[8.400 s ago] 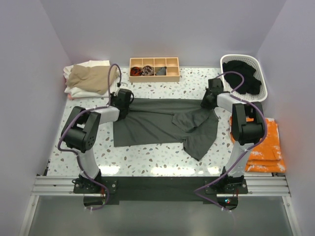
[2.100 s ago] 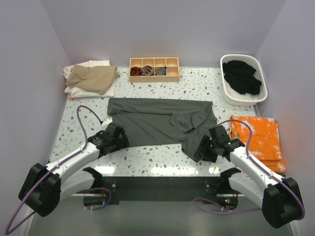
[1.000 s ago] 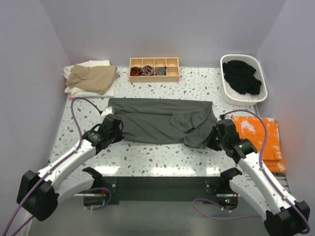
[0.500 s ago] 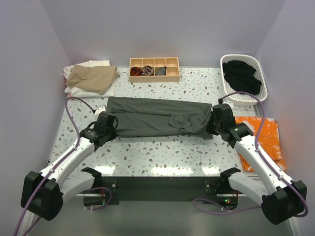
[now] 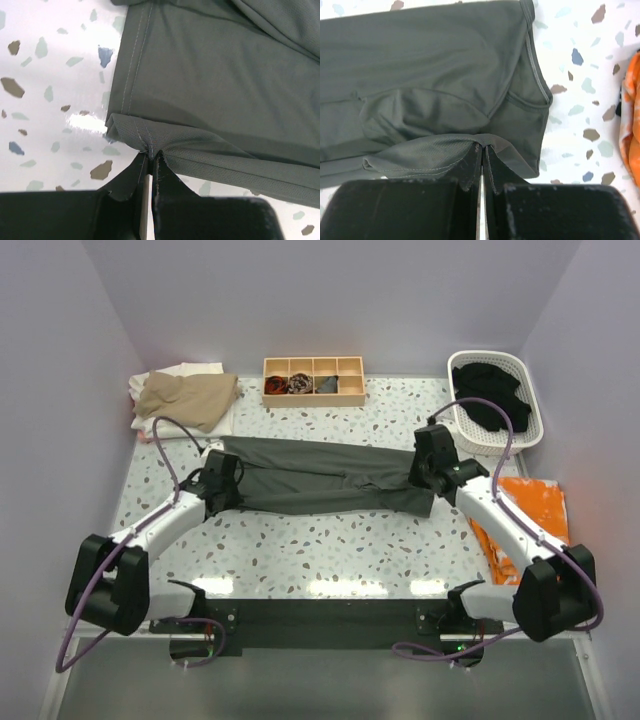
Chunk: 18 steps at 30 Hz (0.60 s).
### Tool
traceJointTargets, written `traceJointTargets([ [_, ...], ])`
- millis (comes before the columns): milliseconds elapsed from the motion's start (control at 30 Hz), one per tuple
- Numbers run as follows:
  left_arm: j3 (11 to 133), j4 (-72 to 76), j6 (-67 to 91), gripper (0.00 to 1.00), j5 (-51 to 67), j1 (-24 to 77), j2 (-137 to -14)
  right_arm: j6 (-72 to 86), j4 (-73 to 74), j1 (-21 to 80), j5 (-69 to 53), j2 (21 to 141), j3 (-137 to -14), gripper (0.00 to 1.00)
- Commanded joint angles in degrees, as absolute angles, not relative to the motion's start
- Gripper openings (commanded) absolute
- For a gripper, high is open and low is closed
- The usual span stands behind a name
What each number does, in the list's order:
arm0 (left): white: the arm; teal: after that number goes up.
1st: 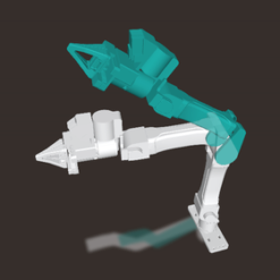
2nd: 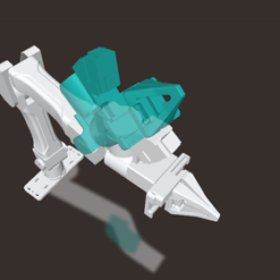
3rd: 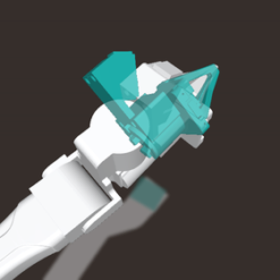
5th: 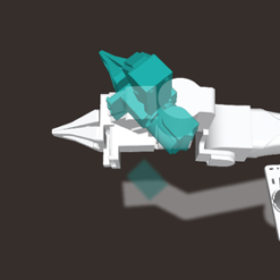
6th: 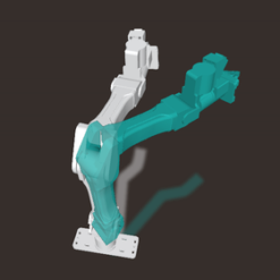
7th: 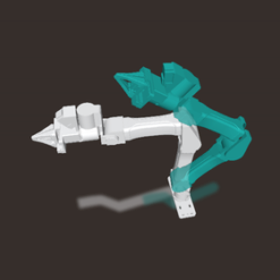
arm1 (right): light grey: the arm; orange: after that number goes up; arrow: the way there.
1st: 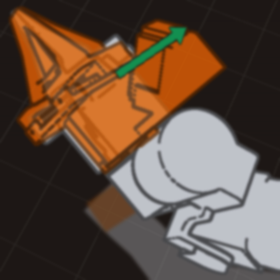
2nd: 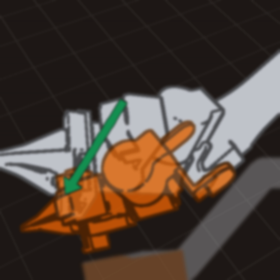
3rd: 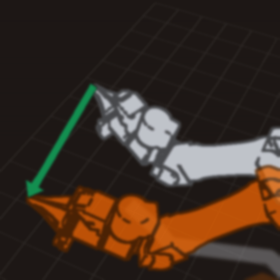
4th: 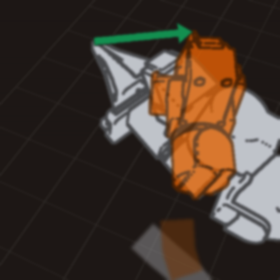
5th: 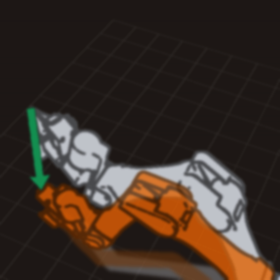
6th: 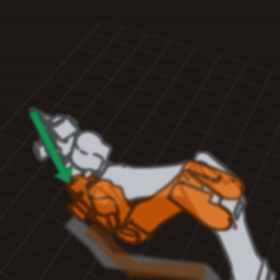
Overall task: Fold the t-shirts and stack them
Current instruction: Fold the other side of the tshirt into a rectangle
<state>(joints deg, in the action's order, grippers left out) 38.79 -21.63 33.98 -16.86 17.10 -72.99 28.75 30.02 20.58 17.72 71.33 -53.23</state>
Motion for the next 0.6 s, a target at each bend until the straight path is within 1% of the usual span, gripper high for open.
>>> traceJointTargets([
  [0, 43.3, -15.5, 30.1, 0.0, -16.2, 15.9, -78.1, 26.2, 24.6, 19.8, 20.3, 77.0, -58.3, 0.0],
  [133, 49.1, -14.9, 27.9, 0.0, -16.0, 15.3, -84.5, 25.5, 25.0, 18.9, 19.2, 84.4, -63.4, 0.0],
  [300, 54.7, -14.2, 25.4, 0.0, -15.6, 14.6, -93.0, 25.4, 26.8, 17.8, 22.4, 92.5, -68.4, 0.0],
  [333, 56.2, -14.3, 25.1, 0.05, -16.0, 14.4, -93.9, 25.4, 27.7, 17.4, 23.9, 93.5, -69.8, 0.08],
  [367, 56.9, -14.6, 25.0, 0.21, -16.2, 14.0, -94.9, 25.5, 28.2, 16.8, 24.5, 94.6, -70.5, 0.21],
  [400, 57.5, -14.9, 25.0, 0.48, -16.2, 13.6, -96.3, 25.2, 28.4, 16.4, 25.0, 95.9, -71.2, 0.35],
  [433, 58.3, -15.4, 25.0, 0.99, -16.4, 13.4, -96.9, 24.5, 26.6, 16.2, 25.0, 96.3, -71.5, 0.42],
  [467, 58.4, -15.5, 25.2, 1.0, -17.4, 12.9, -97.0, 23.3, 25.7, 16.1, 25.5, 96.3, -71.4, 0.53],
  [500, 58.4, -15.5, 25.4, 1.0, -19.1, 12.7, -96.9, 22.9, 24.6, 16.1, 26.4, 95.4, -71.1, 0.59],
  [567, 58.2, -15.1, 25.4, 1.0, -20.2, 12.4, -95.7, 21.3, 21.3, 16.1, 28.2, 93.7, -69.6, 0.66],
])
